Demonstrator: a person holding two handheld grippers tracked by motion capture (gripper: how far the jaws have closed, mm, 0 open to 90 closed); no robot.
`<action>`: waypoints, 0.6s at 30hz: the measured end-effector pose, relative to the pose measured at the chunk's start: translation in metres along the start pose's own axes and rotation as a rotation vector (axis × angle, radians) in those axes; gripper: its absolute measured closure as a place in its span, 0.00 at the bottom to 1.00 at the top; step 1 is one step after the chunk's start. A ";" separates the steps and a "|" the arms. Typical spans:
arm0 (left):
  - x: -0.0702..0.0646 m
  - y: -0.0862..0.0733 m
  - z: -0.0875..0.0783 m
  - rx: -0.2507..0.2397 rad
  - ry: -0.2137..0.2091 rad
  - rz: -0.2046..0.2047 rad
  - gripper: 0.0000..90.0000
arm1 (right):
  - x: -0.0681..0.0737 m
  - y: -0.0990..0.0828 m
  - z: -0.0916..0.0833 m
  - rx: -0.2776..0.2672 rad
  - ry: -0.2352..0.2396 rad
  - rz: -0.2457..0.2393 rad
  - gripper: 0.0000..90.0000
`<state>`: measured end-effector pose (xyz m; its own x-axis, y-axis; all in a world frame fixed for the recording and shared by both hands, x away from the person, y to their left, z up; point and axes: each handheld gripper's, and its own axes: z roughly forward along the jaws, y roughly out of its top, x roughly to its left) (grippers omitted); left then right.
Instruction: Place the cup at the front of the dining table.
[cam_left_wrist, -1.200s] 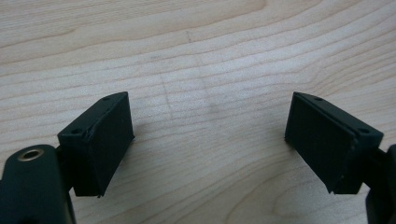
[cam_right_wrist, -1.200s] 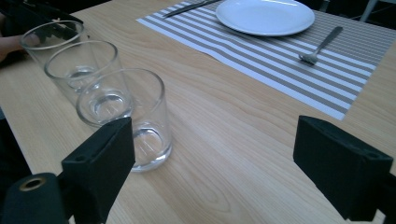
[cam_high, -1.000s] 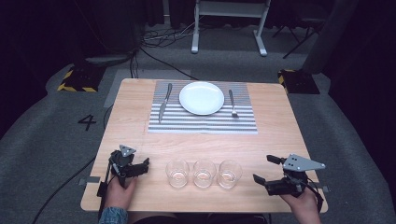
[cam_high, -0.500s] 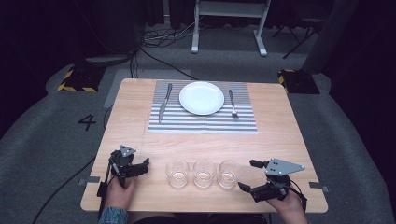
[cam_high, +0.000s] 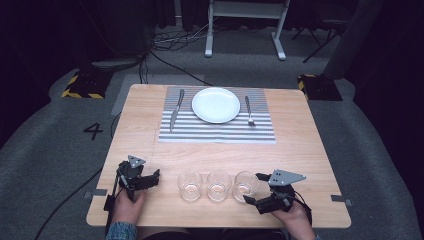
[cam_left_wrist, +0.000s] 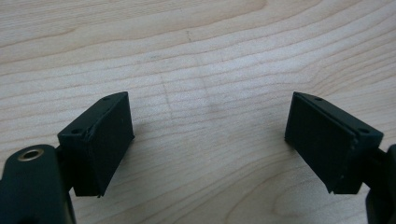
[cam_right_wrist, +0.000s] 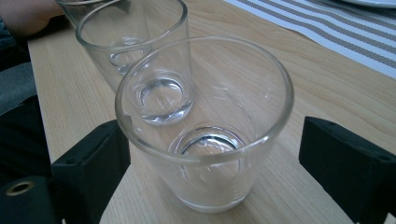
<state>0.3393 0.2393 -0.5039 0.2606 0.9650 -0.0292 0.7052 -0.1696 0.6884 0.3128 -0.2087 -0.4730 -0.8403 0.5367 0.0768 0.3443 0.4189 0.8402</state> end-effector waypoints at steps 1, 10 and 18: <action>0.000 0.000 0.000 0.000 0.000 -0.001 0.17 | 0.001 0.000 0.002 0.001 0.003 0.002 0.12; 0.000 0.000 0.000 0.000 0.000 0.000 0.17 | 0.002 0.000 0.018 -0.003 0.015 0.005 0.18; 0.000 0.000 0.000 0.000 0.000 0.000 0.17 | 0.007 0.003 0.016 0.004 -0.023 -0.030 0.22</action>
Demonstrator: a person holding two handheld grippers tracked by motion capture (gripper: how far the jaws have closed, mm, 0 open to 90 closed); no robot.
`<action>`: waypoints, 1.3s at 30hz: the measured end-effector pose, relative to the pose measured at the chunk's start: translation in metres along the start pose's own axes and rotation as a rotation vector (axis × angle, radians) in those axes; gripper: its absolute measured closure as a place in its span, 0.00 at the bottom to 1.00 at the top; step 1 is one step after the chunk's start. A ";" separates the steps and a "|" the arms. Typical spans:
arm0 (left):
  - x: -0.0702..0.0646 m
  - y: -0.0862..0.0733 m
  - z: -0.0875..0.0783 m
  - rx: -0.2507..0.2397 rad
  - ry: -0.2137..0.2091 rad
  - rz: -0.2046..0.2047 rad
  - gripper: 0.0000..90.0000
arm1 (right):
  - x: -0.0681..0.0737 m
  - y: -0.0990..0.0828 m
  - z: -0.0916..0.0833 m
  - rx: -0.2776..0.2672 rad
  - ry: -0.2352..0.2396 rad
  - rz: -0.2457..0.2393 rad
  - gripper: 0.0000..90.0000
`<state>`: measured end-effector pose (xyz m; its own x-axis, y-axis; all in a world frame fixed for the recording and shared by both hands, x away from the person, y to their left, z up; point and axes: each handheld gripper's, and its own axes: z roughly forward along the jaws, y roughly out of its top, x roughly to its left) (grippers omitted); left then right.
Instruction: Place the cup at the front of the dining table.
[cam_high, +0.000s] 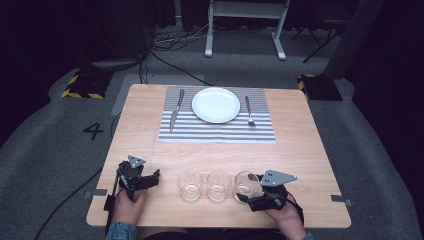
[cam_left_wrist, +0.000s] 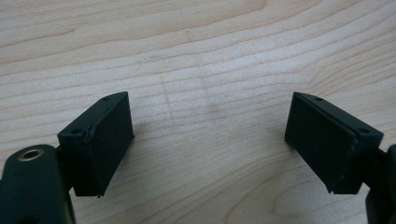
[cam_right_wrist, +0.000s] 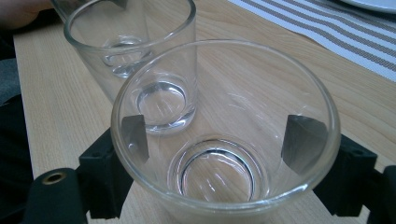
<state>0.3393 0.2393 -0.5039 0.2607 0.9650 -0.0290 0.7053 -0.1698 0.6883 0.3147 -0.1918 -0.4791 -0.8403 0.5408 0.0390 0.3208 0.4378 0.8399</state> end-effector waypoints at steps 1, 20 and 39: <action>0.000 0.000 0.000 0.000 0.000 0.000 0.17 | 0.000 0.000 0.000 0.000 0.000 0.000 0.22; 0.000 0.000 0.000 0.000 0.000 0.000 0.17 | -0.012 0.013 -0.018 0.033 -0.063 0.036 0.22; 0.000 0.000 0.000 0.000 0.000 0.000 0.17 | -0.031 0.056 -0.033 0.008 -0.119 0.017 0.22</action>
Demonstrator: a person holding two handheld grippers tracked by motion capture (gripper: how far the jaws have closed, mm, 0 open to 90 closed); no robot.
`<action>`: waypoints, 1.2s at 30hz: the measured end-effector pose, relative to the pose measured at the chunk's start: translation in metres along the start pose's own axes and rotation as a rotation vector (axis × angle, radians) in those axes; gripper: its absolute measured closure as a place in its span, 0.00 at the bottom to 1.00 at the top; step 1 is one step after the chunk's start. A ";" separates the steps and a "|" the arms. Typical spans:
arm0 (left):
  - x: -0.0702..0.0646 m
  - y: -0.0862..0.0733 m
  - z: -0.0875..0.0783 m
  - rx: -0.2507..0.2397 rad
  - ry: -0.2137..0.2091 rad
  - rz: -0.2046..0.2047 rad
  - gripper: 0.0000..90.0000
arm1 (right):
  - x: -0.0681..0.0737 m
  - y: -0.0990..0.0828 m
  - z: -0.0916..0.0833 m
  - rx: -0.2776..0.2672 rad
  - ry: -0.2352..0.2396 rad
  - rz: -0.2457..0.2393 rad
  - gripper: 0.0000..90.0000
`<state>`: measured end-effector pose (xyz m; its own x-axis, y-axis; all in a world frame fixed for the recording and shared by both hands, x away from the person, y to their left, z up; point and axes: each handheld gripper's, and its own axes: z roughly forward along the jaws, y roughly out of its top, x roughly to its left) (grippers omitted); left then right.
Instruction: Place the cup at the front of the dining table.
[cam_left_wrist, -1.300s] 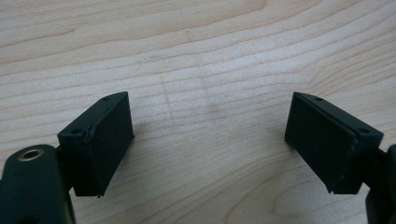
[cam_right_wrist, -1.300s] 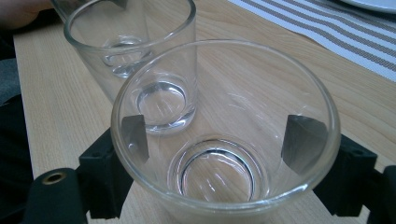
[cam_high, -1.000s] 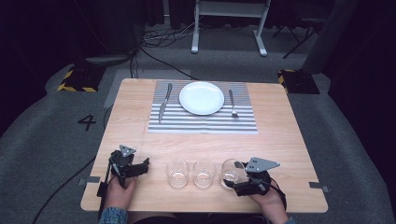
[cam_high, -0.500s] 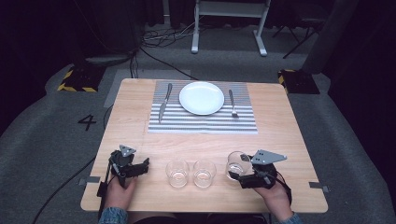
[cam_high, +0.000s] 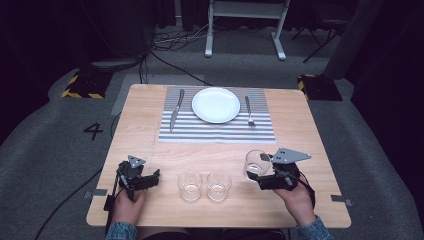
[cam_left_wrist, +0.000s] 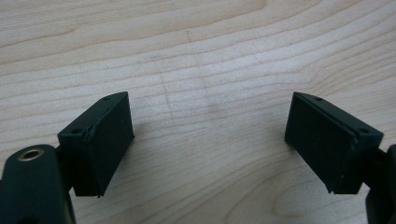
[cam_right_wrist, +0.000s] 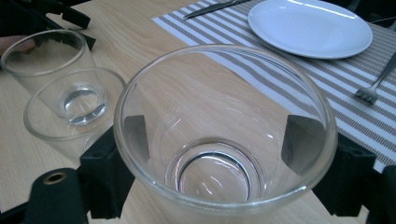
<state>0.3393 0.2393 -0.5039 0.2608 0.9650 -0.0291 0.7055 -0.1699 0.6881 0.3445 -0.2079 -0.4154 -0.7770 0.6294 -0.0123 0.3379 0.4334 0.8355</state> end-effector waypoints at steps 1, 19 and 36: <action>0.000 0.000 0.000 0.000 0.000 0.000 0.17 | -0.002 0.005 0.000 -0.005 -0.003 -0.001 0.22; 0.000 0.000 0.000 -0.001 0.000 -0.001 0.17 | -0.023 0.043 0.008 -0.013 0.004 -0.010 0.22; 0.000 0.000 0.000 -0.001 0.001 0.000 0.17 | -0.045 0.082 0.041 -0.017 -0.006 -0.008 0.22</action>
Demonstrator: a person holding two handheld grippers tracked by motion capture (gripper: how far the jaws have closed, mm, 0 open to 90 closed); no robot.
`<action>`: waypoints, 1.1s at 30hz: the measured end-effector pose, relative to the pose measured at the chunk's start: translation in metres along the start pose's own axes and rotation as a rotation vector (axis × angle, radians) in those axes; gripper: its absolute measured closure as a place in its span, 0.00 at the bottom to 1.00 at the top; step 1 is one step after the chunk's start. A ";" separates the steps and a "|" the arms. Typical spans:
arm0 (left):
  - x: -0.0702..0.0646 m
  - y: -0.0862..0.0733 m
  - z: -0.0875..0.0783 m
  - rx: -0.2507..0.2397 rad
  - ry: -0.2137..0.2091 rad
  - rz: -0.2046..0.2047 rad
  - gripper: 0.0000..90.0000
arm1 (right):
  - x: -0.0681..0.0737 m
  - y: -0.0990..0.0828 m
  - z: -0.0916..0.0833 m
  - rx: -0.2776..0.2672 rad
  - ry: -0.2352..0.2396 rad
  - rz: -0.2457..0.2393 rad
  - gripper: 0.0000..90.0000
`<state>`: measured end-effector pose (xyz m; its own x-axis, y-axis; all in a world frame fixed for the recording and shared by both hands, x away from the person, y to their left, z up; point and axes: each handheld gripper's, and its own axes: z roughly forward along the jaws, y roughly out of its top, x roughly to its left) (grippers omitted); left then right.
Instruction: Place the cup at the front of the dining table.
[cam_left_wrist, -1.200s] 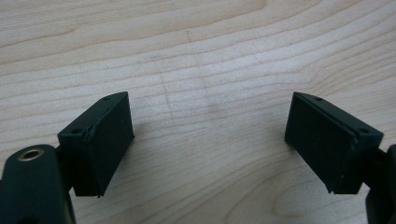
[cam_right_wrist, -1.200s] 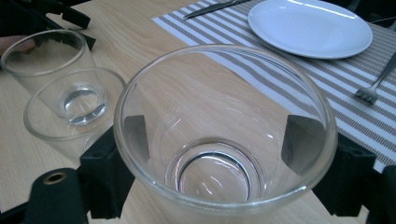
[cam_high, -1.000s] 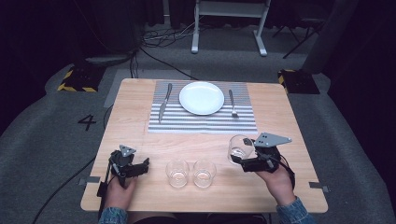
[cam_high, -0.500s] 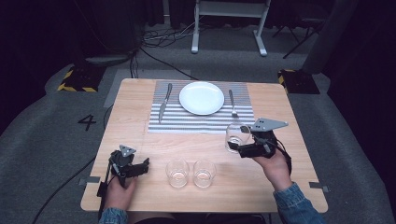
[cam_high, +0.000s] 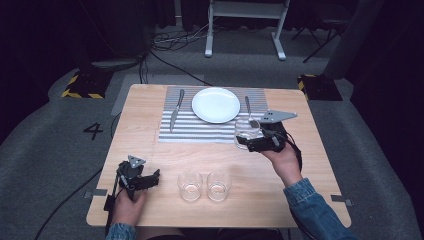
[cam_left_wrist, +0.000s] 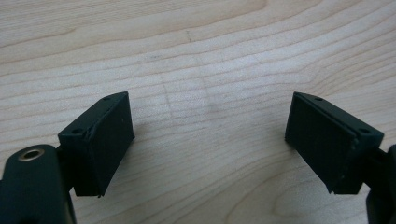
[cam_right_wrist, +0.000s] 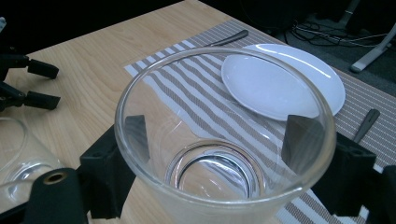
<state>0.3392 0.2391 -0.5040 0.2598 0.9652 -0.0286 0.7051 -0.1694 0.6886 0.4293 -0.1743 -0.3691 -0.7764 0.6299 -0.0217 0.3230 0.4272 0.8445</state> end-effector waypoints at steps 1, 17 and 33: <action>0.000 0.000 0.000 0.000 0.000 0.000 0.17 | 0.000 0.003 0.002 0.003 -0.004 0.001 0.22; 0.000 0.000 0.000 0.000 0.000 0.001 0.17 | 0.003 0.054 0.049 0.016 -0.005 -0.024 0.22; 0.000 0.000 0.000 -0.001 -0.002 -0.002 0.17 | 0.004 0.076 0.106 0.050 0.025 -0.025 0.22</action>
<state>0.3391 0.2391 -0.5041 0.2601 0.9651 -0.0316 0.7051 -0.1675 0.6890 0.5079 -0.0707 -0.3618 -0.7980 0.6020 -0.0286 0.3292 0.4751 0.8160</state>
